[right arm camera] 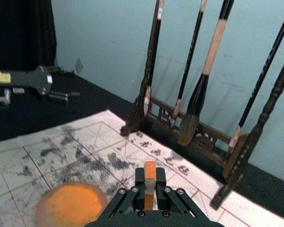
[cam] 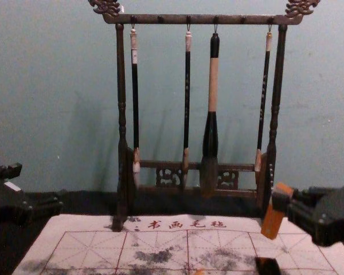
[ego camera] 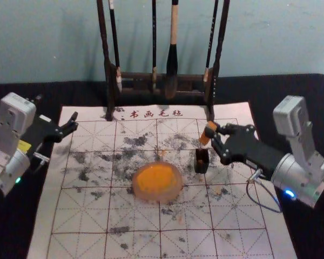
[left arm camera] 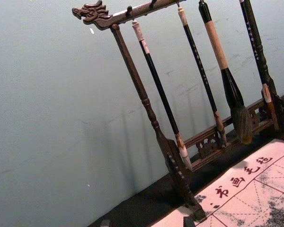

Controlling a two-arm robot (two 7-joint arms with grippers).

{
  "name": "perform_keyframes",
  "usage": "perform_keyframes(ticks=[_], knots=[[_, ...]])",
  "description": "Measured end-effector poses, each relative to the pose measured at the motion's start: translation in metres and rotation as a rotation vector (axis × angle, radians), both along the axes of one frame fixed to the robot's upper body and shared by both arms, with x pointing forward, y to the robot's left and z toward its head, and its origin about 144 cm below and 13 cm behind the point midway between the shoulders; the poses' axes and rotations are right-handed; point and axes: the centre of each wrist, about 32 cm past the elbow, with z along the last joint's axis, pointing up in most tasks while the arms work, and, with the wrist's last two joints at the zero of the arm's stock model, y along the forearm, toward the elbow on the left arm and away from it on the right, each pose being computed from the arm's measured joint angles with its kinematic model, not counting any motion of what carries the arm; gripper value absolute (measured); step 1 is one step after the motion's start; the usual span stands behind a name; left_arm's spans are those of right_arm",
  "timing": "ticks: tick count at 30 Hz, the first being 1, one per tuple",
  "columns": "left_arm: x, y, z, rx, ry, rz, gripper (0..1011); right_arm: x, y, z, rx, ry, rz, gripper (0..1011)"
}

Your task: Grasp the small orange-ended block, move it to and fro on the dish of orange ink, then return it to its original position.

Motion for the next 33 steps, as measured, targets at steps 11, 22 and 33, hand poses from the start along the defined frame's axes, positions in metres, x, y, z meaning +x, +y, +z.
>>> perform_keyframes(ticks=[11,22,33], knots=[[0.0,0.0,0.0,0.0,0.0,0.0,1001,0.013,0.007,0.021,0.021,0.049,0.083,127],[0.0,0.0,0.0,0.0,0.0,0.0,1001,0.028,0.031,0.02,-0.027,0.125,0.199,127],[0.0,0.0,0.0,0.0,0.0,0.0,1002,0.04,0.048,0.01,-0.077,0.182,0.247,126]])
